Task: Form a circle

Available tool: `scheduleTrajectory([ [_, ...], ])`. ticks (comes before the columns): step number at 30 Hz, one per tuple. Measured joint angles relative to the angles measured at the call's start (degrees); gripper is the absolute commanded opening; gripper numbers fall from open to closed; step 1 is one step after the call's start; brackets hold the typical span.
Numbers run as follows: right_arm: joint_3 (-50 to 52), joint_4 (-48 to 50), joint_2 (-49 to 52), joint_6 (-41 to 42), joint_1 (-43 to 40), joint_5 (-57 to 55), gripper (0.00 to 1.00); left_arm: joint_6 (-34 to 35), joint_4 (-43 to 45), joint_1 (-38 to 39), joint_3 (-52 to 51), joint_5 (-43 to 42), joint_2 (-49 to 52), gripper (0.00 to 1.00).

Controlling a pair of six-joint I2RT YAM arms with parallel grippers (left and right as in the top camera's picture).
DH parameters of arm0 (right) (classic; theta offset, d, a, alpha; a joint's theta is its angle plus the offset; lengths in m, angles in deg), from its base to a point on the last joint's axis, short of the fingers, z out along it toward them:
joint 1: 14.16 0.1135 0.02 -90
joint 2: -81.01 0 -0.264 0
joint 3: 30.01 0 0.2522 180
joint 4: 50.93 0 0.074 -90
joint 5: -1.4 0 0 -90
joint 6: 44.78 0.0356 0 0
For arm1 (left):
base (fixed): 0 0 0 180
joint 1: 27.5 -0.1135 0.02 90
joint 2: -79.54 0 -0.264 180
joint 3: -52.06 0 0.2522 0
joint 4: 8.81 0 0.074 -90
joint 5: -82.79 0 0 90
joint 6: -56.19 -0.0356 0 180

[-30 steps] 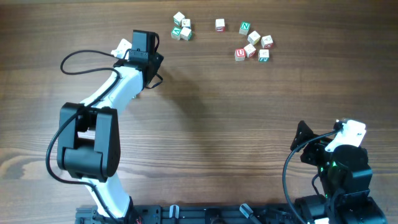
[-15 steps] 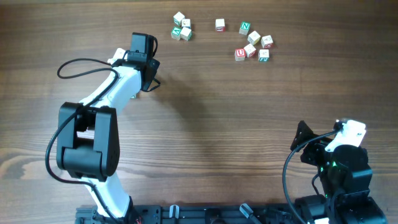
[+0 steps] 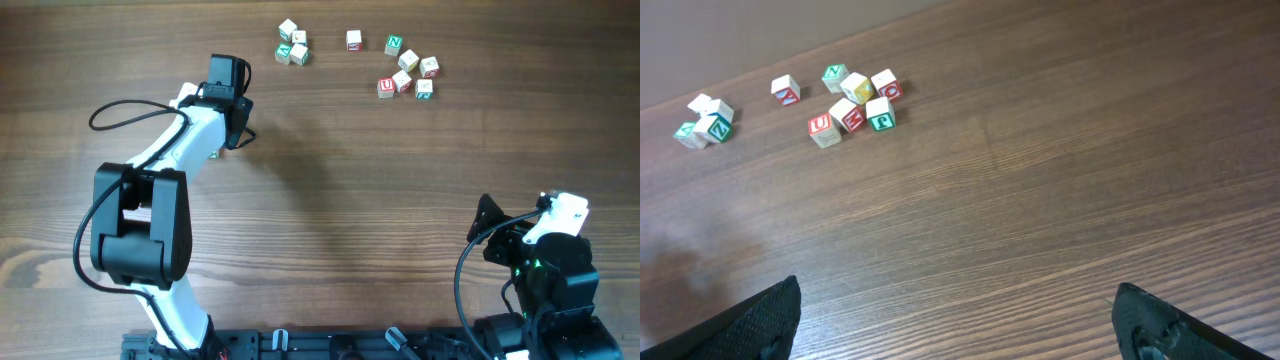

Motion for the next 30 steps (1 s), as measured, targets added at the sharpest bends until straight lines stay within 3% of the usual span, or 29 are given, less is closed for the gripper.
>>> scheduleTrajectory([
  [30, 0.00, 0.00, 0.00, 0.00, 0.00, 0.00, 1.00, 1.29, -0.31, -0.33, 0.00, 0.00, 0.33, 0.04],
])
